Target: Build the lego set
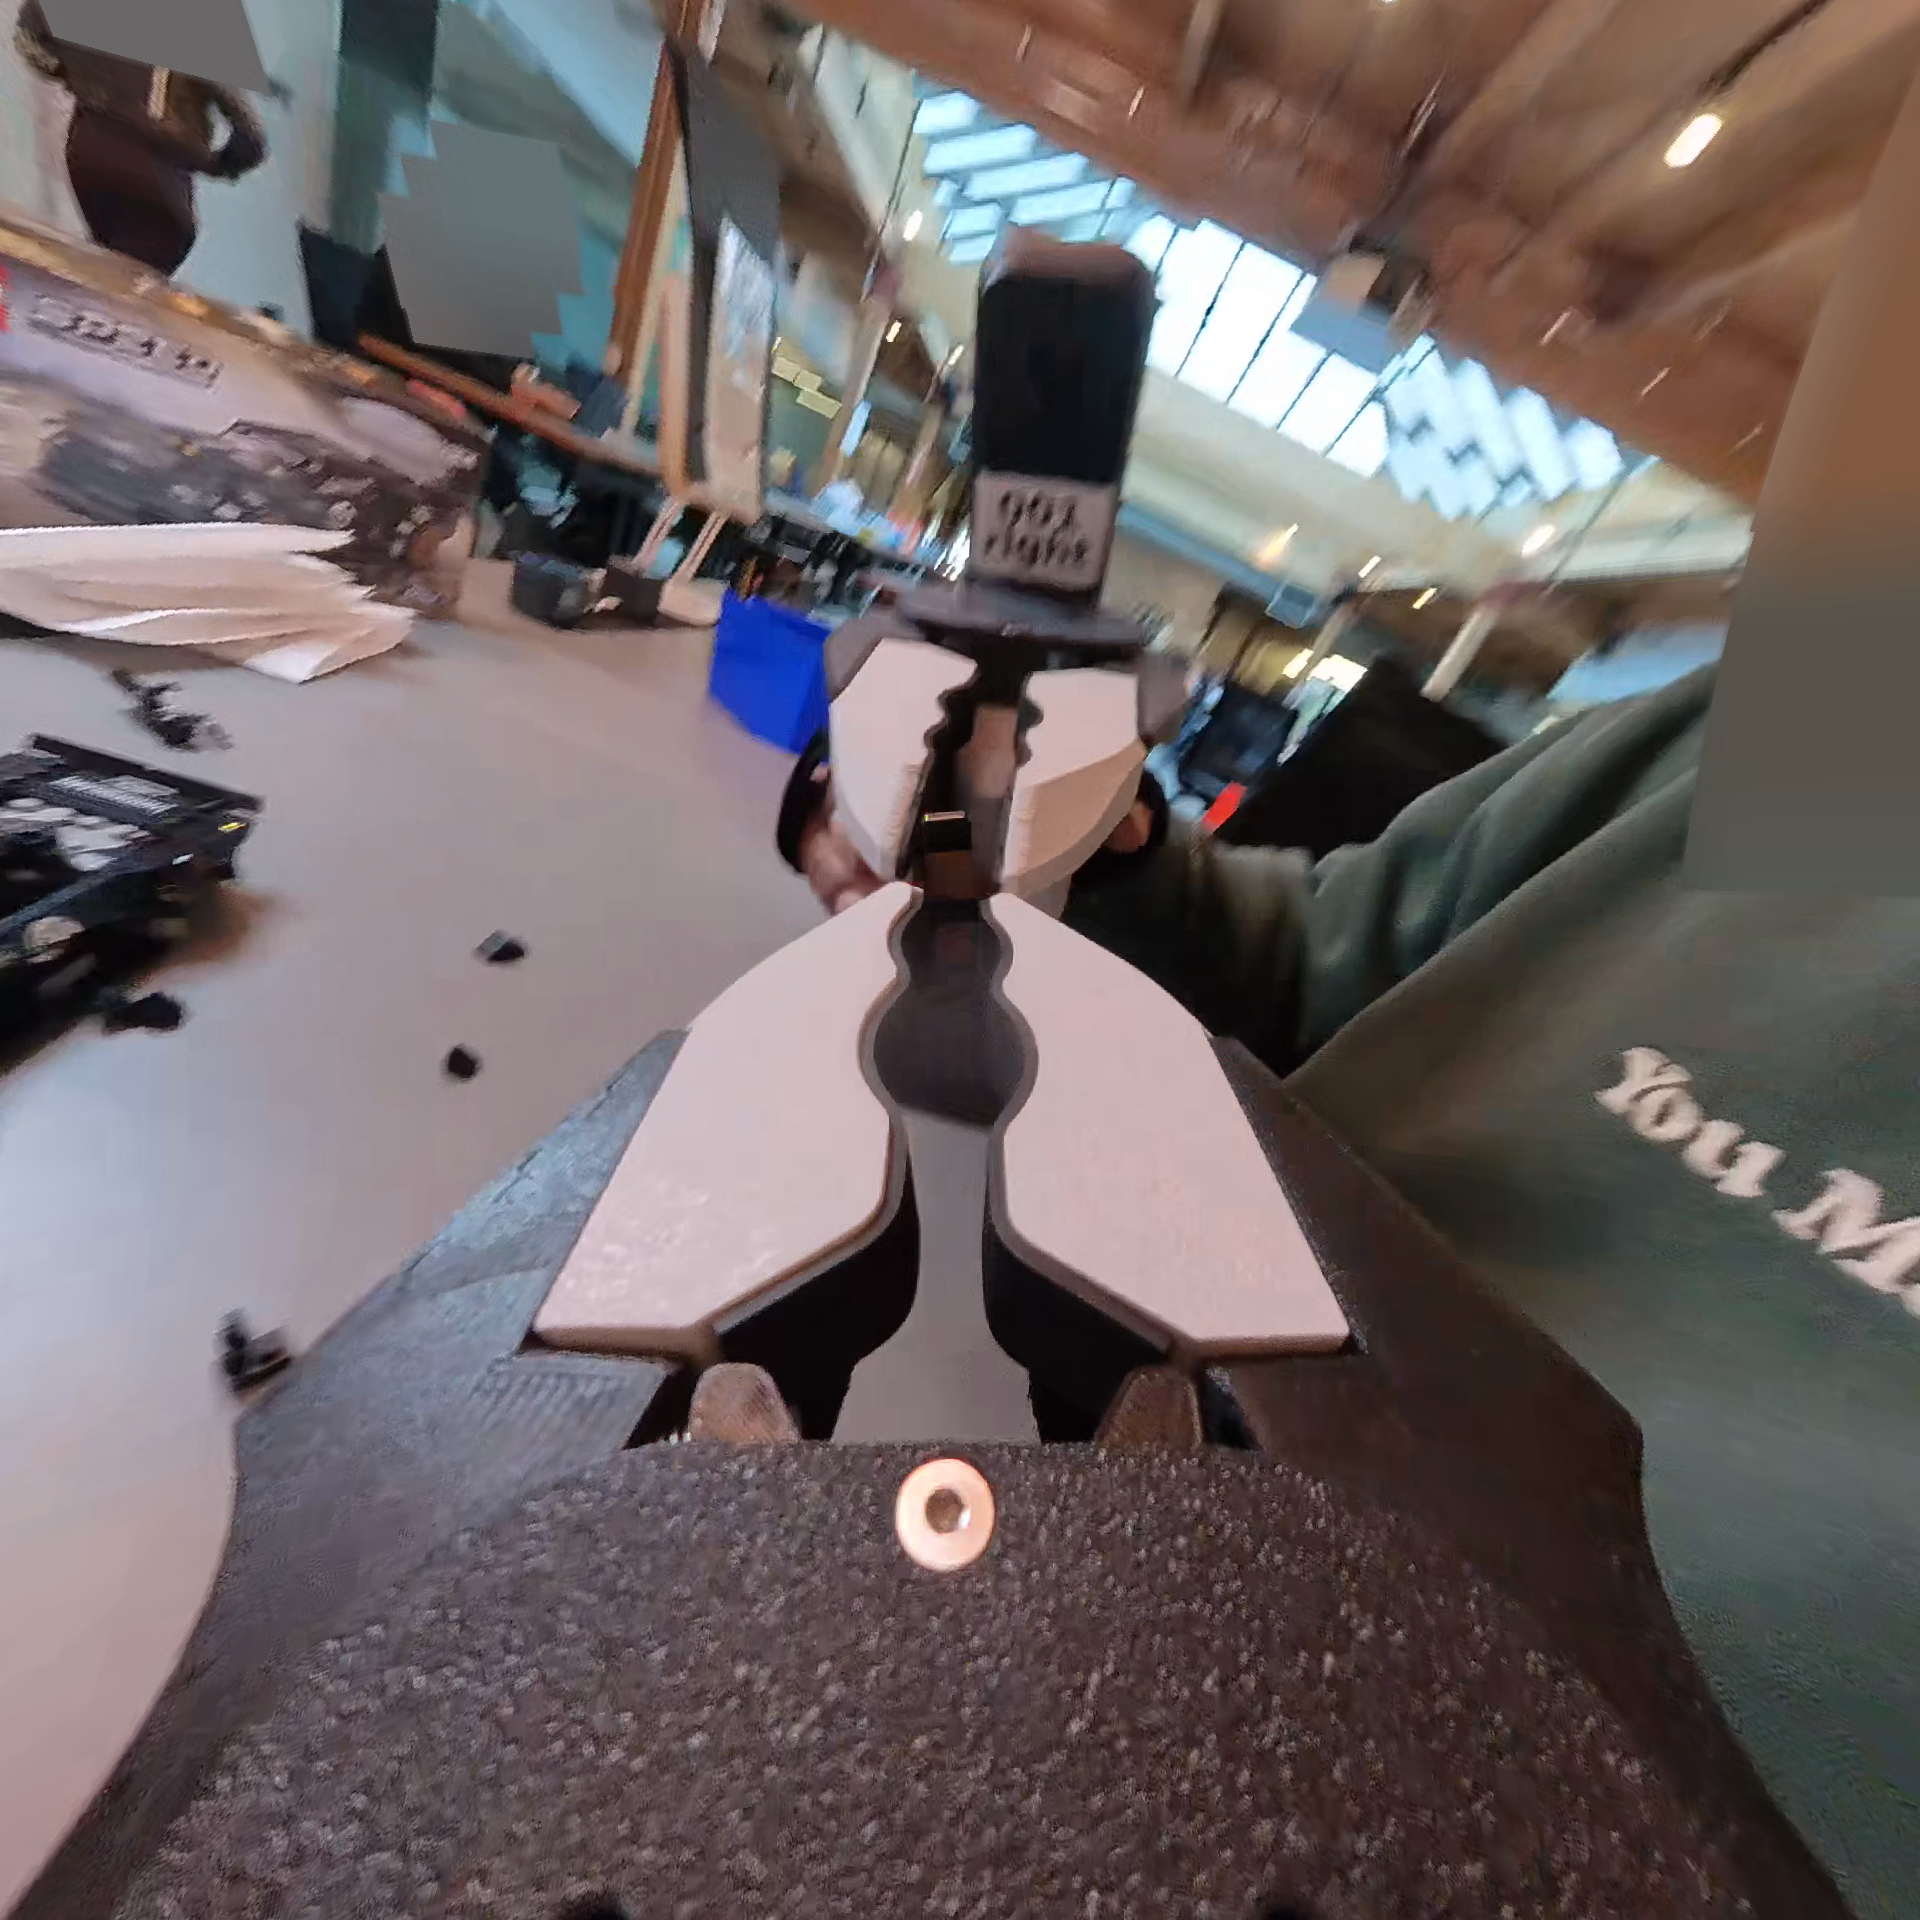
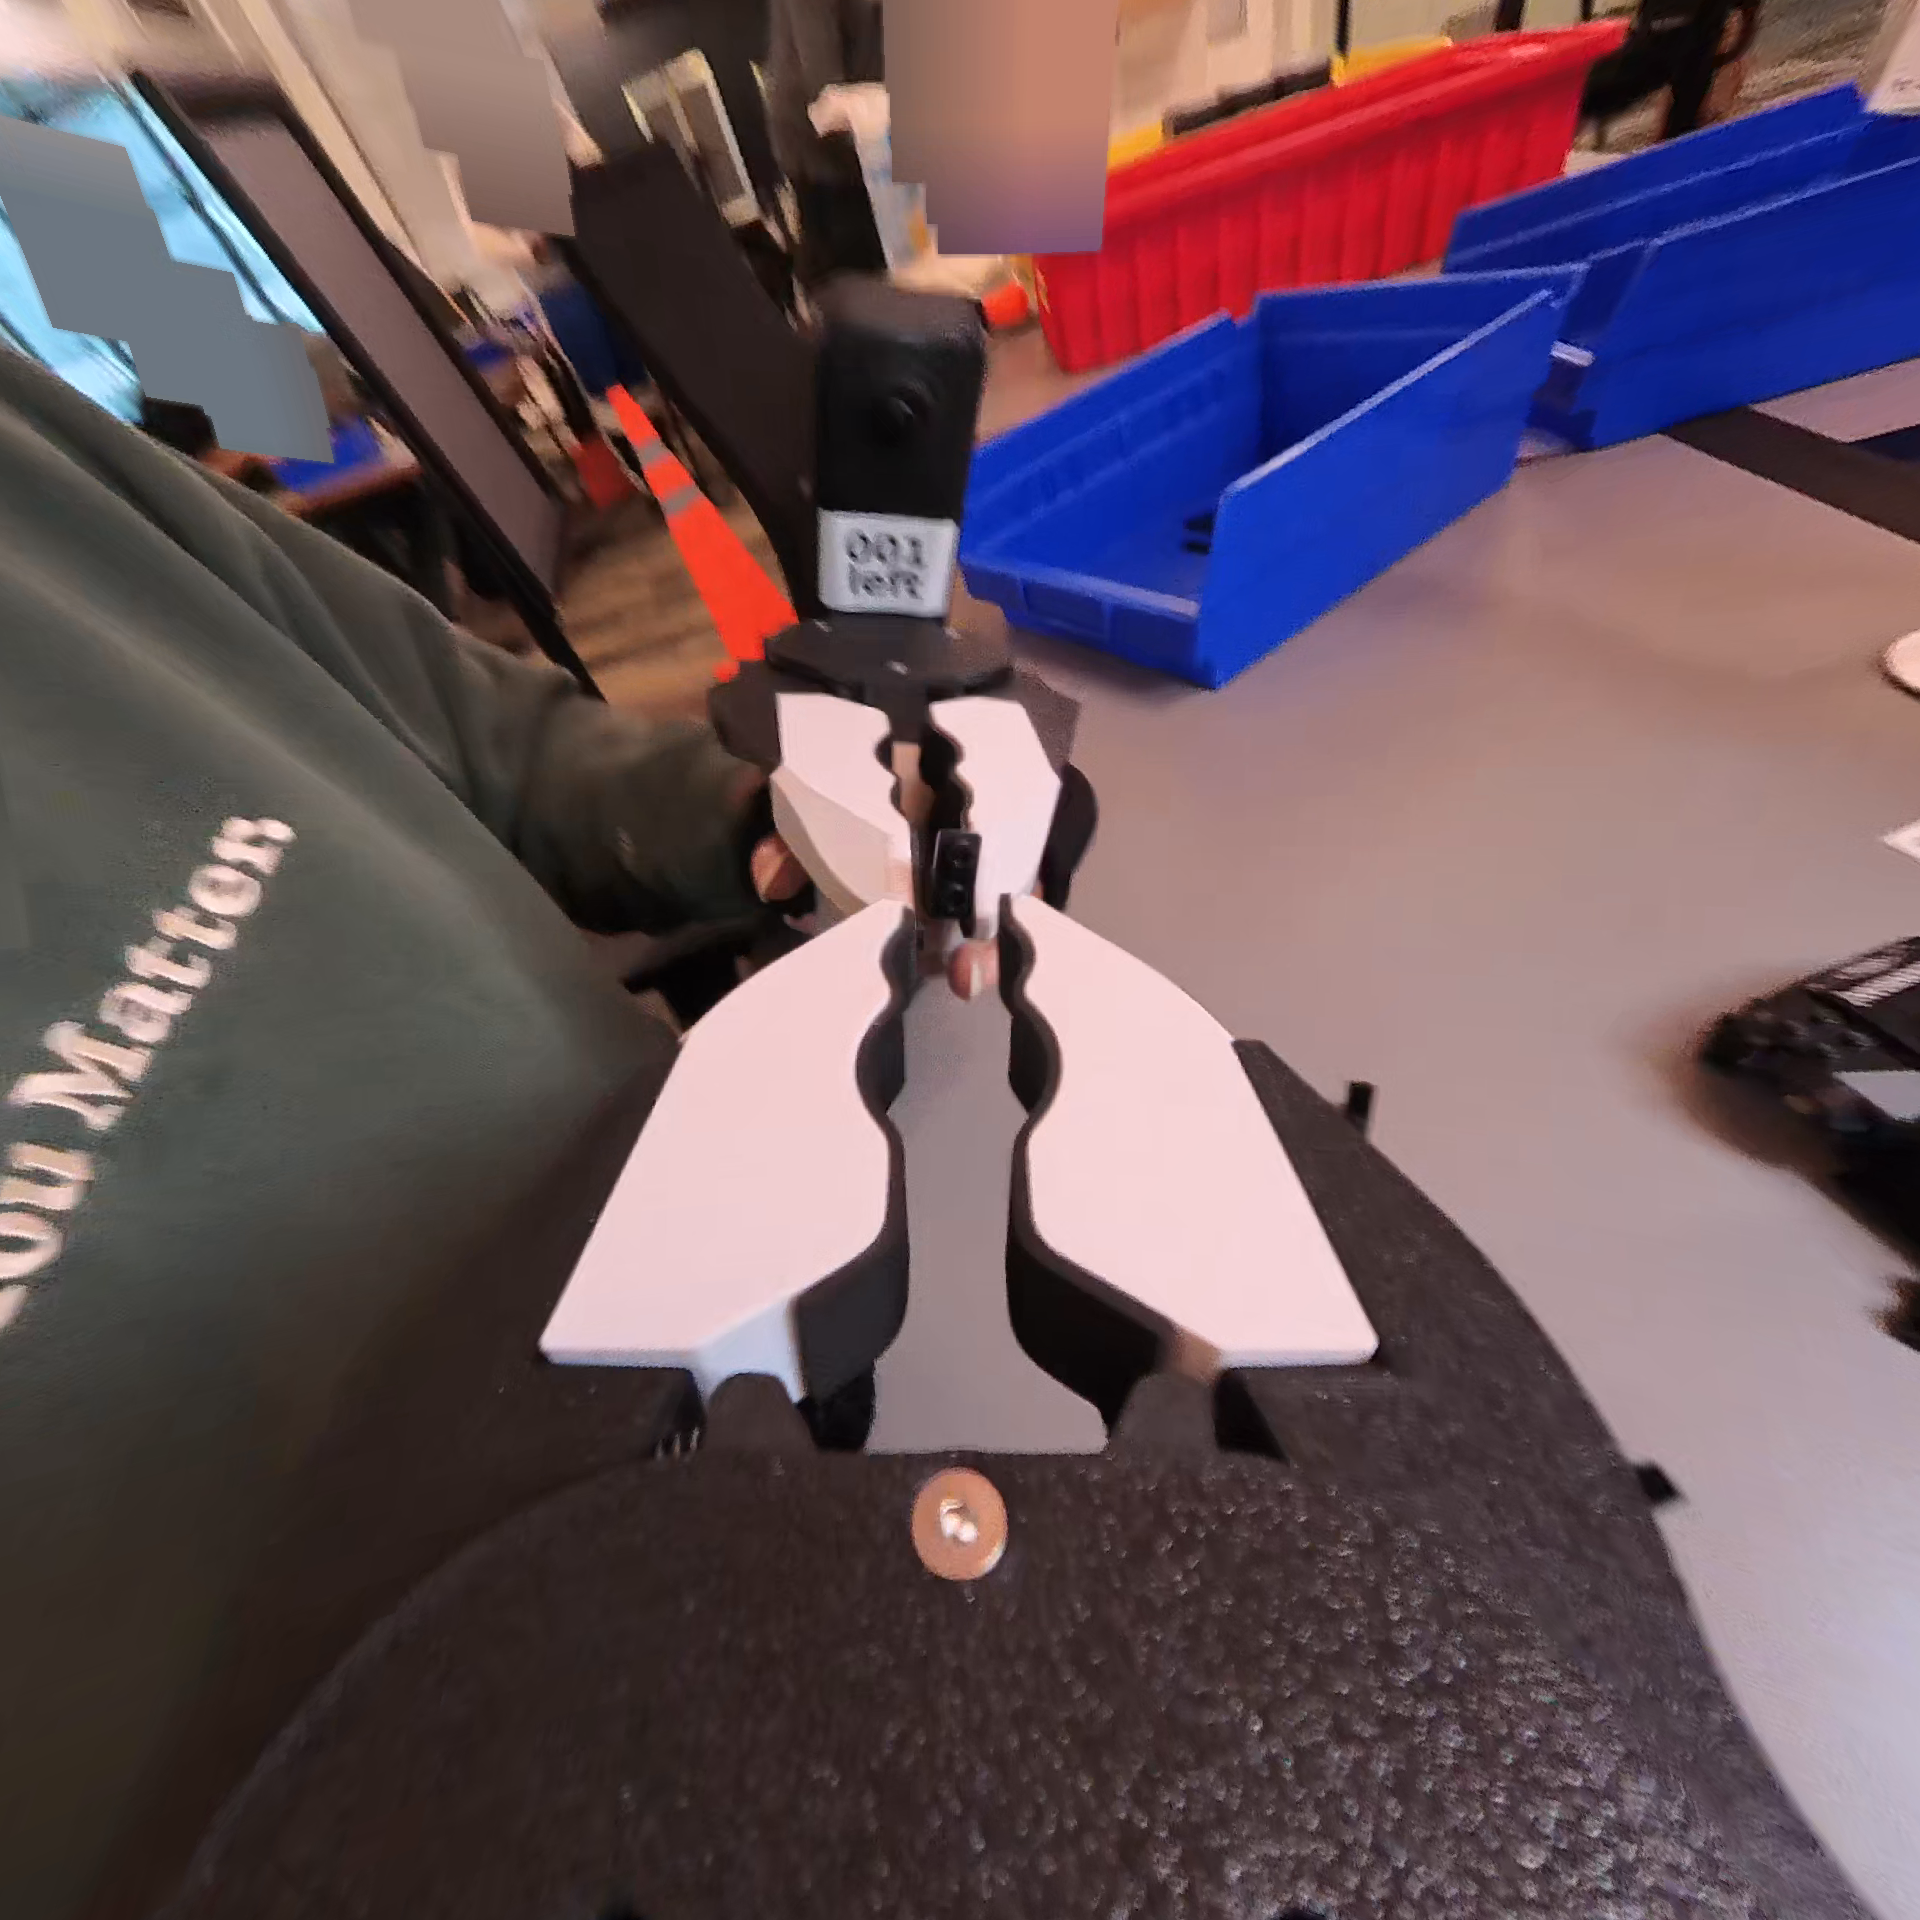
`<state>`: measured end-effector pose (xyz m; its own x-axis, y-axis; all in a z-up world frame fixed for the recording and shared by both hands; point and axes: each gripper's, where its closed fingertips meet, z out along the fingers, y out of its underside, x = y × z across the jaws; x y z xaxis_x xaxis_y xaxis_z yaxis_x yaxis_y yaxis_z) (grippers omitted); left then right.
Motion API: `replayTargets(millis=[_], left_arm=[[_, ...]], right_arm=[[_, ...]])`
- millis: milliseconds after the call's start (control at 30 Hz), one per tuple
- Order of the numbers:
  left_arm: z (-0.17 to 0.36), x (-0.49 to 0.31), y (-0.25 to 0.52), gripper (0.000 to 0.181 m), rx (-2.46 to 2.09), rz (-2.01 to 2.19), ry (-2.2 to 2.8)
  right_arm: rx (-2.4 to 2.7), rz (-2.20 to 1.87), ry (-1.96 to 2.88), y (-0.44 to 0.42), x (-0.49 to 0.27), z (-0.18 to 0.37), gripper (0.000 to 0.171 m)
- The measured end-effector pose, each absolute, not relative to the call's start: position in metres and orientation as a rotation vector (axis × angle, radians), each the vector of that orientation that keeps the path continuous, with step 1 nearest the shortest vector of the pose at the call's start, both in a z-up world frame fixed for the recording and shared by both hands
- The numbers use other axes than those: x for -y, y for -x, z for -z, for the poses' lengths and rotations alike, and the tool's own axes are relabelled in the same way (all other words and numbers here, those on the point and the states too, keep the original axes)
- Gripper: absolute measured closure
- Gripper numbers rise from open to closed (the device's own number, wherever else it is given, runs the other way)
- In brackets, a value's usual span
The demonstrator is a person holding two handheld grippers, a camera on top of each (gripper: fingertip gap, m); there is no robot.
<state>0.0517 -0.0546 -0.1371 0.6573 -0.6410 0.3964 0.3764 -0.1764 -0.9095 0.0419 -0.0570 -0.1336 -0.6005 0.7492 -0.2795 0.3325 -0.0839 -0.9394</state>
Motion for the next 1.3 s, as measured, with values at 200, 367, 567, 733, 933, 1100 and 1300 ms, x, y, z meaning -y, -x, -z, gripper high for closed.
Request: replayTargets(millis=[200,367,567,733,933,1100,1300], left_arm=[[0.122,0.061,-0.055,0.172,-0.215,1.030,1.323],[0.126,0.061,-0.063,0.173,-0.284,0.967,1.348],[0.133,0.056,-0.061,0.173,-0.261,0.935,1.394],[0.145,0.049,-0.048,0.168,-0.223,0.895,1.552],[0.154,0.043,-0.042,0.166,-0.011,1.114,1.660],[0.173,0.038,-0.039,0.170,0.067,1.134,1.754],[0.181,0.036,-0.038,0.169,0.095,1.159,1.794]], right_arm=[[1.728,-1.957,1.151,-0.045,0.065,0.121,0.153],[1.735,-1.974,1.145,-0.045,0.067,0.118,0.155],[1.836,-1.806,1.141,-0.043,0.065,0.127,0.163],[2.016,-1.346,1.081,-0.040,0.049,0.144,0.163],[2.158,-0.901,0.938,-0.036,0.045,0.169,0.163],[2.170,-0.758,0.915,-0.032,0.044,0.184,0.163],[2.153,-0.688,0.919,-0.029,0.038,0.186,0.163]])
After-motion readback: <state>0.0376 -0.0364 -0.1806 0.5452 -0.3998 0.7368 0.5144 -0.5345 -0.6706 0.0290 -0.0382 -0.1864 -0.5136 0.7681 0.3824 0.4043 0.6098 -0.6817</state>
